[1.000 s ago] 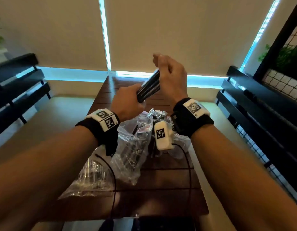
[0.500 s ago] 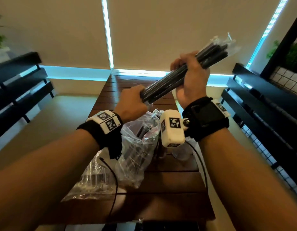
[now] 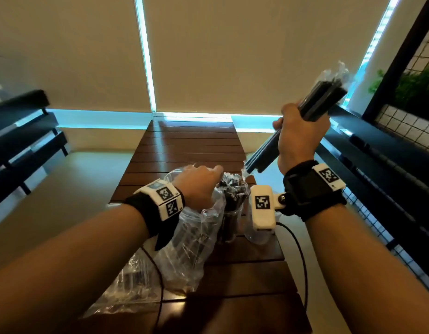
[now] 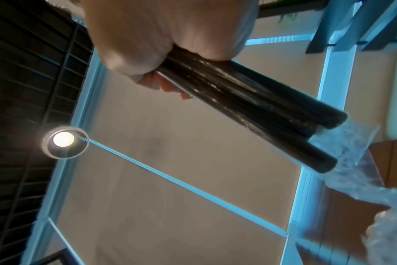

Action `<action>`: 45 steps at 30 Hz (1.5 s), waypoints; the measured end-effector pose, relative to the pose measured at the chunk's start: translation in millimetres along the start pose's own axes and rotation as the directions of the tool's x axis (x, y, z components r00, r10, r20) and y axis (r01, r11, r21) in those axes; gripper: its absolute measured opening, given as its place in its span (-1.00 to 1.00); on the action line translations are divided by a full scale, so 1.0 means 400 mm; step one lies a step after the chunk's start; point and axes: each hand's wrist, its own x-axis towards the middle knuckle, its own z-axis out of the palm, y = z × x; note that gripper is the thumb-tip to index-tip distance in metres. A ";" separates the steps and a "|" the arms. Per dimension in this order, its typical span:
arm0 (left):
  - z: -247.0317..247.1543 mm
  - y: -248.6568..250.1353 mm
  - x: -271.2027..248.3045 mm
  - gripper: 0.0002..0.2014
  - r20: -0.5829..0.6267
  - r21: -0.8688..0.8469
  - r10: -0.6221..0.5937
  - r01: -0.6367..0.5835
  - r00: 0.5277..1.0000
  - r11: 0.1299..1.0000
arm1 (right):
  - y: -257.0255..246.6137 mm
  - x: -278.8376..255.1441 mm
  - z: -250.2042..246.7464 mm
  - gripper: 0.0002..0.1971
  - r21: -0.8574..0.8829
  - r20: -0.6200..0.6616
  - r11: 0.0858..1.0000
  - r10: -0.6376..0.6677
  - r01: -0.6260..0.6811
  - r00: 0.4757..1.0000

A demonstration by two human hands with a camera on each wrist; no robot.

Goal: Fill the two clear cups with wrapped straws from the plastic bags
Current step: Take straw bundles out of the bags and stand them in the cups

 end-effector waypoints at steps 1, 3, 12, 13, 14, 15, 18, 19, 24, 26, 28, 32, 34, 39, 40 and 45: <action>0.003 -0.009 -0.001 -0.77 0.020 0.040 0.002 -0.003 1.000 0.999 | 0.010 0.003 -0.008 -0.81 -0.029 0.001 1.000 -0.010 0.010 1.000; 0.003 -0.025 0.004 -0.72 0.031 0.036 -0.031 0.030 0.999 0.999 | 0.038 0.009 -0.019 -0.82 -0.084 -0.002 0.996 -0.009 0.009 1.000; 0.027 -0.002 0.074 -0.19 0.050 0.155 -0.033 0.025 0.998 0.988 | 0.152 0.001 -0.049 -0.71 -0.231 -0.033 0.968 0.092 -0.097 0.995; 0.035 -0.002 0.080 -0.19 0.099 0.107 -0.042 0.031 0.994 0.994 | 0.156 0.003 -0.054 -0.71 -0.242 -0.028 0.965 0.094 -0.098 0.995; 0.042 -0.004 0.086 -0.20 0.143 0.044 -0.058 0.052 0.988 0.998 | 0.156 0.008 -0.057 -0.72 -0.255 -0.022 0.963 0.089 -0.092 0.996; 0.049 -0.007 0.092 -0.21 0.192 -0.022 -0.079 0.085 0.978 0.996 | 0.157 0.013 -0.059 -0.72 -0.281 -0.015 0.956 0.079 -0.080 0.997; 0.068 -0.014 0.100 -0.30 0.236 -0.149 -0.097 0.135 0.967 0.980 | 0.171 0.026 -0.062 -0.78 -0.421 0.011 0.906 0.037 -0.029 0.999; 0.074 -0.016 0.101 -0.33 0.224 -0.176 -0.099 0.140 0.970 0.974 | 0.179 0.025 -0.062 -0.79 -0.434 0.014 0.900 0.051 -0.040 0.999; 0.099 -0.022 0.106 -0.43 0.157 -0.285 -0.062 0.105 0.986 0.953 | 0.225 0.003 -0.053 -0.83 -0.299 -0.011 0.938 0.178 -0.173 0.984; 0.108 -0.024 0.106 -0.45 0.152 -0.328 -0.046 0.094 0.987 0.940 | 0.225 0.005 -0.045 -0.80 -0.206 -0.063 0.957 0.194 -0.203 0.979; 0.117 -0.031 0.105 -0.49 0.140 -0.357 -0.047 0.095 0.989 0.929 | 0.206 0.015 -0.036 -0.79 -0.121 -0.111 0.975 0.171 -0.185 0.979; 0.132 -0.038 0.099 -0.63 0.121 -0.371 -0.046 0.088 0.992 0.924 | 0.163 0.049 -0.009 -0.78 0.097 -0.122 0.985 0.151 -0.140 0.981; 0.138 -0.037 0.098 -0.67 0.103 -0.386 -0.040 0.077 0.994 0.919 | 0.174 0.041 0.013 -0.77 0.082 -0.046 0.986 0.152 -0.148 0.987; 0.129 -0.045 0.097 -0.79 0.125 -0.352 -0.072 0.112 0.990 0.929 | 0.245 0.002 0.027 -0.86 -0.147 0.077 0.967 0.223 -0.210 0.972; 0.126 -0.048 0.094 -0.79 0.120 -0.344 -0.084 0.121 0.989 0.931 | 0.254 0.003 0.027 -0.90 -0.161 0.072 0.961 0.238 -0.224 0.969; 0.127 -0.058 0.080 -0.78 0.062 -0.351 -0.063 0.081 0.996 0.933 | 0.263 0.016 0.038 -0.87 -0.120 -0.079 0.956 0.259 -0.267 0.963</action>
